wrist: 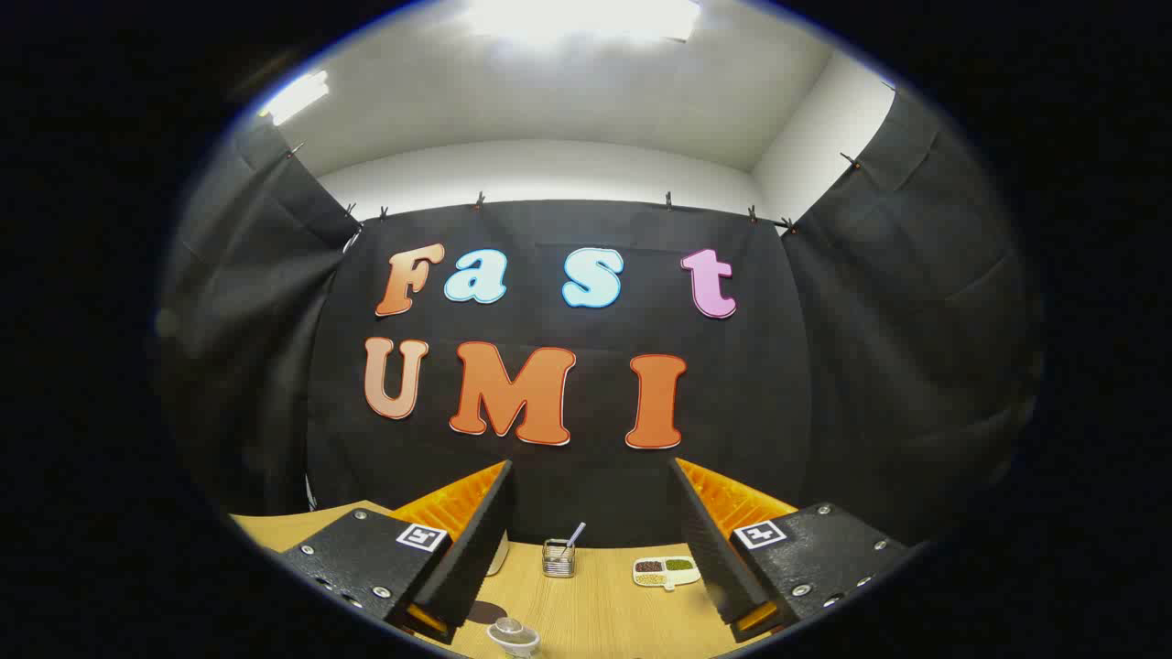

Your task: Take the bottle from table, then pour the juice into the cup, finally place the bottle on the coaster

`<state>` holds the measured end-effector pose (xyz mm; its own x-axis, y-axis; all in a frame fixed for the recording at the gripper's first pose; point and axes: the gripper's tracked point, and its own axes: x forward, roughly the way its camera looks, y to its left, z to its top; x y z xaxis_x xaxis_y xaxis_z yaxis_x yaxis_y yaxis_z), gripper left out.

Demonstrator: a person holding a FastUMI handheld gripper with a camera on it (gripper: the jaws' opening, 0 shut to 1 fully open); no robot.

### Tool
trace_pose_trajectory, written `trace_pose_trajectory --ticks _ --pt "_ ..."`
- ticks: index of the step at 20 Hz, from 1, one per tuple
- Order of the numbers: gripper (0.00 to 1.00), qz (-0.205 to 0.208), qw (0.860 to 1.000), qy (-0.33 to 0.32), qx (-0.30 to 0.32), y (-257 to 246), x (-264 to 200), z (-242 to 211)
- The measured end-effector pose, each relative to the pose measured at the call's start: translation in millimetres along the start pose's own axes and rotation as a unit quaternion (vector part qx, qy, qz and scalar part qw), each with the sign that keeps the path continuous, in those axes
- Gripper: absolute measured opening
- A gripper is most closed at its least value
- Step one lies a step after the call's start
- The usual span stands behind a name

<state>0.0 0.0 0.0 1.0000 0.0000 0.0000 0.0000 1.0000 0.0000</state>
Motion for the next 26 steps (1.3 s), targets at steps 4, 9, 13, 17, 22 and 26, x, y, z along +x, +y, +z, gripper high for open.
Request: trace_pose_trajectory --ticks 4,9,13,17,22,26 --pt "0.98 0.001 1.000 0.003 0.002 2.0 2.1 -2.2" --pt "0.98 0.011 1.000 0.005 0.007 8.9 3.8 -3.1" --pt "0.98 0.012 1.000 0.003 0.008 9.8 2.6 -0.8" --pt "0.98 0.021 1.000 0.002 0.017 17.1 0.7 -0.5" --pt "0.98 0.040 0.999 -0.003 0.012 30.4 -6.5 -4.2" --pt "0.98 0.055 0.998 0.002 0.008 41.2 -13.5 -22.4"
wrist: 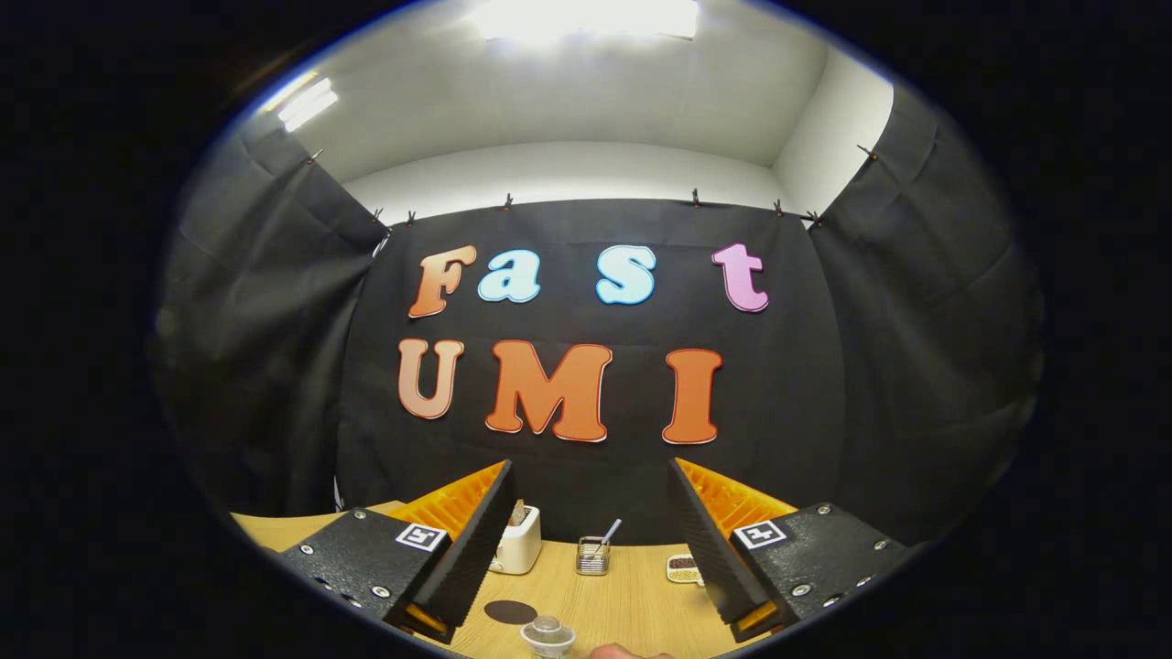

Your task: Take the bottle from table, then pour the juice into the cup, finally place the bottle on the coaster

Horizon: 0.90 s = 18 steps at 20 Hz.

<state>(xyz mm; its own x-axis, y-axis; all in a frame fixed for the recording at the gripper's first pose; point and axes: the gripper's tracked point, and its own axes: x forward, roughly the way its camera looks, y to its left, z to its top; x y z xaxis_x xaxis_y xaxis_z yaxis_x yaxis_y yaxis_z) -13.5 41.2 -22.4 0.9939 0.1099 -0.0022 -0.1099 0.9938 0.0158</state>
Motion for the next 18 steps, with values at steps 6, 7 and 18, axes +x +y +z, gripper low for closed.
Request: trace_pose_trajectory --ticks 6,7,18 --pt "0.98 0.018 0.999 0.015 0.023 11.8 -2.8 -49.2" --pt "0.98 0.026 0.999 0.019 0.035 14.5 -3.7 -58.7" --pt "0.98 0.048 0.997 0.053 0.035 28.9 -10.0 -172.2"
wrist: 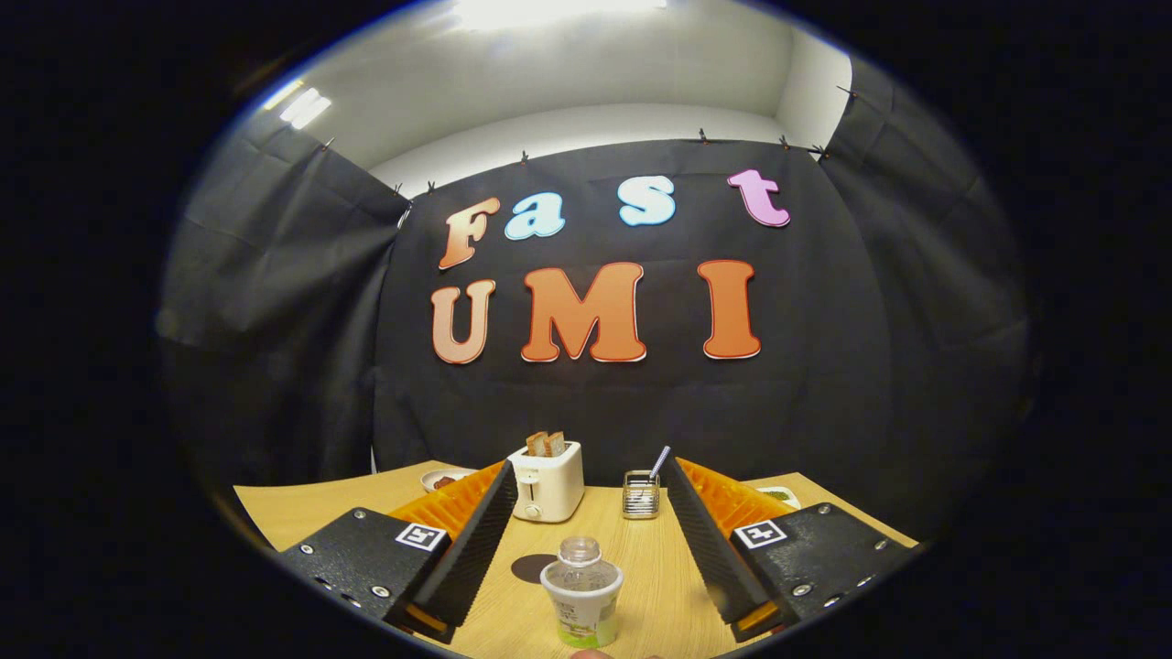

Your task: Take the bottle from table, then pour the juice into the cup, finally place the bottle on the coaster

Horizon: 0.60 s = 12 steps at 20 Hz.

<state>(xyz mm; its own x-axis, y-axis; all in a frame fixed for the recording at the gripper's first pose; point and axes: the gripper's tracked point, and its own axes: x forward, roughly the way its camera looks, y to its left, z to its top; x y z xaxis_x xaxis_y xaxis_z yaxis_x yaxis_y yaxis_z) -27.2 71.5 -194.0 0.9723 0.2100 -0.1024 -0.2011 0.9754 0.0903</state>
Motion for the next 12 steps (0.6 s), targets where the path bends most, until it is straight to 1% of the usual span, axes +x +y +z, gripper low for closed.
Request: trace_pose_trajectory --ticks 2,5,7,12 --pt "0.98 -0.007 1.000 0.013 -0.010 0.5 1.7 -23.7" --pt "0.98 -0.003 0.998 0.062 -0.001 6.8 1.9 -67.3" --pt "0.99 0.001 0.997 0.079 0.010 9.1 2.1 -81.3" --pt "0.99 -0.006 0.993 0.114 0.018 6.3 0.1 -118.6"
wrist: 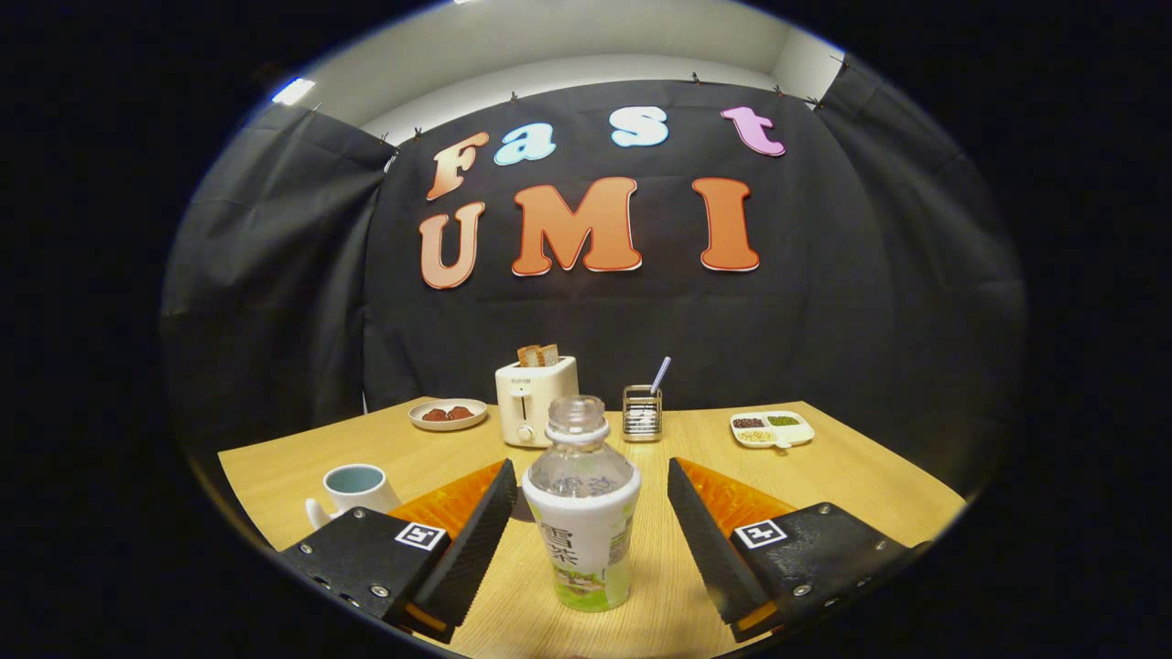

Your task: Take the bottle from table, then pour the juice into the cup, finally place the bottle on the coaster

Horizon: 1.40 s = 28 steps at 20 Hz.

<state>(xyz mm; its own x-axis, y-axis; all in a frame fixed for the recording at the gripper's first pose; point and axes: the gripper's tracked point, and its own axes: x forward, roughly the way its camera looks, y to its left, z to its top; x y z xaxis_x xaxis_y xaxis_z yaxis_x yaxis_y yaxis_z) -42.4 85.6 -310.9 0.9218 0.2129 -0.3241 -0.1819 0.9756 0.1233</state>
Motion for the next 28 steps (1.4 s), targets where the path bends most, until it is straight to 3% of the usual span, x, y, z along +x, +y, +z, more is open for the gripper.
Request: trace_pose_trajectory --ticks 8,16,19,24,28 --pt "0.96 0.006 0.998 0.058 0.023 5.3 3.5 -48.4" --pt "0.81 -0.014 0.994 0.102 0.037 3.1 8.7 -81.7" --pt "0.70 -0.021 0.994 0.103 0.040 1.9 9.1 -81.9" --pt "0.65 -0.036 0.994 0.101 0.032 1.7 9.9 -82.0" --pt "0.61 -0.013 0.995 0.096 0.035 17.7 11.6 -74.1"
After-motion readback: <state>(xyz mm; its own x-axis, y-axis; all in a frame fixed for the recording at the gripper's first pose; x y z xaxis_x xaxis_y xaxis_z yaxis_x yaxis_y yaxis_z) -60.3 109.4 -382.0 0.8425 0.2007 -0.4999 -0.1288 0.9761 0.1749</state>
